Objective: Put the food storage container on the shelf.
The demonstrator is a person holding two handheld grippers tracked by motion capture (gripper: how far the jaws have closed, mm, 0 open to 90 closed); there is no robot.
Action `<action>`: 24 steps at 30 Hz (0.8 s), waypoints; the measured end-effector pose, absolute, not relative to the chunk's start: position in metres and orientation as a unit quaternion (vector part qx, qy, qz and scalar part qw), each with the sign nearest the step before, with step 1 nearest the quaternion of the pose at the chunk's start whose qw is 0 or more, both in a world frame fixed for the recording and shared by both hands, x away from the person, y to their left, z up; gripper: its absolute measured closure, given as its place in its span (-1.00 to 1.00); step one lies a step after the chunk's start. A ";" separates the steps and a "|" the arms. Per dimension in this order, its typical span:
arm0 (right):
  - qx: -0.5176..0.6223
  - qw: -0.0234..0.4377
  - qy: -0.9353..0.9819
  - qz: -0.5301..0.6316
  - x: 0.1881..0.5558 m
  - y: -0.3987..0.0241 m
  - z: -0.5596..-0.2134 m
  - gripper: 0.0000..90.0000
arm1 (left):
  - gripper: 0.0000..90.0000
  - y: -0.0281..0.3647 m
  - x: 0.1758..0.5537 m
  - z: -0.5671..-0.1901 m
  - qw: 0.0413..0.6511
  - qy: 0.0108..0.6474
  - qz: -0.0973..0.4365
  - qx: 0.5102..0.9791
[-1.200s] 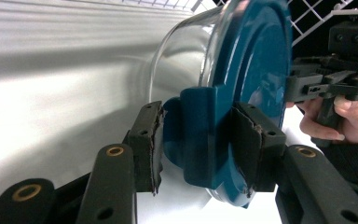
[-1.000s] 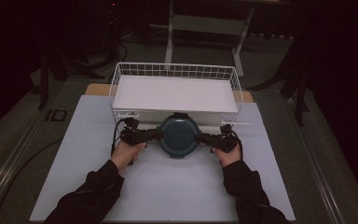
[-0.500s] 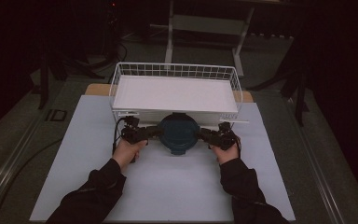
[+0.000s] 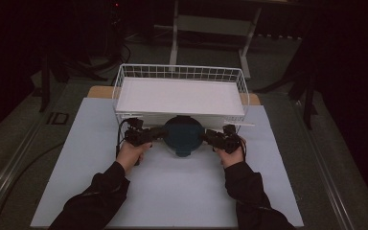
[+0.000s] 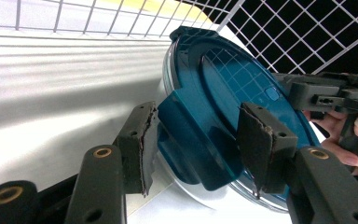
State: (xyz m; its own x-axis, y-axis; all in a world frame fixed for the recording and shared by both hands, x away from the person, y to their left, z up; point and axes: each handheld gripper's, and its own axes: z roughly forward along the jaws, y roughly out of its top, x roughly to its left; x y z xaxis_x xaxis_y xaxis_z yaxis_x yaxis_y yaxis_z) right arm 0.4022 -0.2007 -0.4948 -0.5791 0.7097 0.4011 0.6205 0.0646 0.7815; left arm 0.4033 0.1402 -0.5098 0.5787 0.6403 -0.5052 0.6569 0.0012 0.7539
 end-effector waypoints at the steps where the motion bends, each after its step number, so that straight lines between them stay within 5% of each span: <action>1: 0.441 0.056 0.734 0.514 0.402 -0.200 -0.495 0.06 | 0.00 0.140 0.402 -0.509 0.539 0.458 -0.009 0.707; 18: 0.410 0.067 0.745 0.523 0.362 -0.197 -0.471 0.05 | -0.97 0.143 0.356 -0.486 0.549 0.400 0.032 0.733; 24: 0.387 0.043 0.760 0.520 0.344 -0.184 -0.470 0.32 | -0.98 0.140 0.329 -0.473 0.548 0.369 0.033 0.749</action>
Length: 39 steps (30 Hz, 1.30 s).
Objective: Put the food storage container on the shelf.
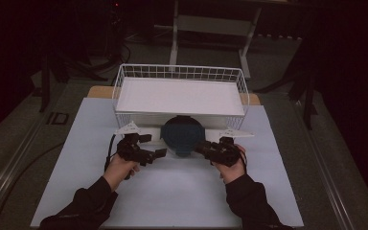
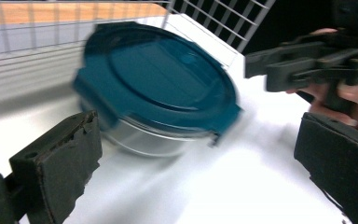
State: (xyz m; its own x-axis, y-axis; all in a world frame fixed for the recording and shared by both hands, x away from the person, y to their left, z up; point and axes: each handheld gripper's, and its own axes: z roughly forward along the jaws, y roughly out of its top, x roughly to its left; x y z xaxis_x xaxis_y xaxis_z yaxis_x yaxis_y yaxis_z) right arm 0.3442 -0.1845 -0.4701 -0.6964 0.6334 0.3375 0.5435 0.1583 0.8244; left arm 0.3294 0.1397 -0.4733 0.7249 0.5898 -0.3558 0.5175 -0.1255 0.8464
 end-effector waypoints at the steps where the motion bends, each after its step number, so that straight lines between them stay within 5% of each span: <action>1: 0.383 0.040 0.763 0.519 0.342 -0.182 -0.471 0.35 | -0.98 0.139 0.325 -0.472 0.546 0.371 0.035 0.750; 13: 0.370 0.019 0.796 0.478 0.324 -0.153 -0.487 0.99 | -0.98 0.146 0.290 -0.470 0.545 0.355 0.050 0.758; 39: 0.399 0.048 0.797 0.450 0.357 -0.136 -0.509 1.00 | -0.98 0.148 0.279 -0.491 0.541 0.349 0.064 0.762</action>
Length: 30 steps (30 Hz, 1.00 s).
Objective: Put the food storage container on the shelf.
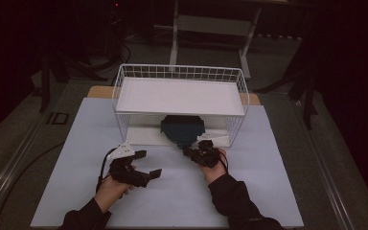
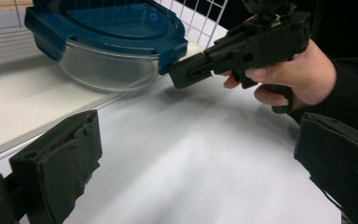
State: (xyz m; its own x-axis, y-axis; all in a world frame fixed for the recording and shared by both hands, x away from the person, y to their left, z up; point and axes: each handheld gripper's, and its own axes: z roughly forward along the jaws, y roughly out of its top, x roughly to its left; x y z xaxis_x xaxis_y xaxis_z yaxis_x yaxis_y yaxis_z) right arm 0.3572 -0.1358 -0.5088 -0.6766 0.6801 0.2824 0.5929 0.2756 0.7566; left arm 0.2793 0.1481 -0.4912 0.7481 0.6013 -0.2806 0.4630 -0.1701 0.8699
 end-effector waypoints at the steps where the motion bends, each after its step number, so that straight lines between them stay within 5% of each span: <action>1: 0.400 0.050 0.796 0.450 0.359 -0.135 -0.509 1.00 | -0.98 0.148 0.279 -0.491 0.542 0.349 0.064 0.762; 24: 0.417 0.071 0.783 0.457 0.380 -0.125 -0.511 0.99 | -0.97 0.146 0.277 -0.493 0.541 0.341 0.062 0.766; 30: 0.402 0.077 0.789 0.458 0.369 -0.124 -0.511 0.77 | -0.97 0.147 0.274 -0.487 0.544 0.334 0.061 0.767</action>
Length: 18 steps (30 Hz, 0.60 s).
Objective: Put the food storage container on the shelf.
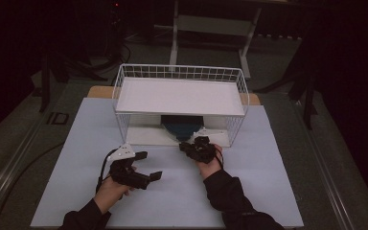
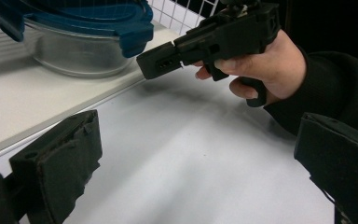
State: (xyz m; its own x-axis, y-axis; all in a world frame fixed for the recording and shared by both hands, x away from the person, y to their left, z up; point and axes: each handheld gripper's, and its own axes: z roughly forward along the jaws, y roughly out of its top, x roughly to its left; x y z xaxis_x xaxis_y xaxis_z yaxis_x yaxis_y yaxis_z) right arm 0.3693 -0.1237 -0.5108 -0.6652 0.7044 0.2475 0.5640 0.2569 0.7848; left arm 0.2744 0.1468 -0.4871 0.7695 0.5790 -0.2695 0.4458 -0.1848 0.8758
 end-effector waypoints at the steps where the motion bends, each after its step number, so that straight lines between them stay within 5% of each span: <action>1: 0.401 0.076 0.789 0.459 0.367 -0.124 -0.510 0.66 | -0.97 0.147 0.274 -0.486 0.544 0.333 0.062 0.768; 6: 0.401 0.080 0.780 0.474 0.359 -0.129 -0.507 -0.03 | -0.98 0.152 0.269 -0.479 0.554 0.328 0.066 0.763; 13: 0.392 0.072 0.776 0.488 0.344 -0.141 -0.504 -0.60 | -0.97 0.155 0.267 -0.477 0.555 0.327 0.065 0.763; 18: 0.388 0.076 0.774 0.495 0.336 -0.150 -0.501 -0.64 | -0.98 0.154 0.264 -0.477 0.552 0.321 0.065 0.767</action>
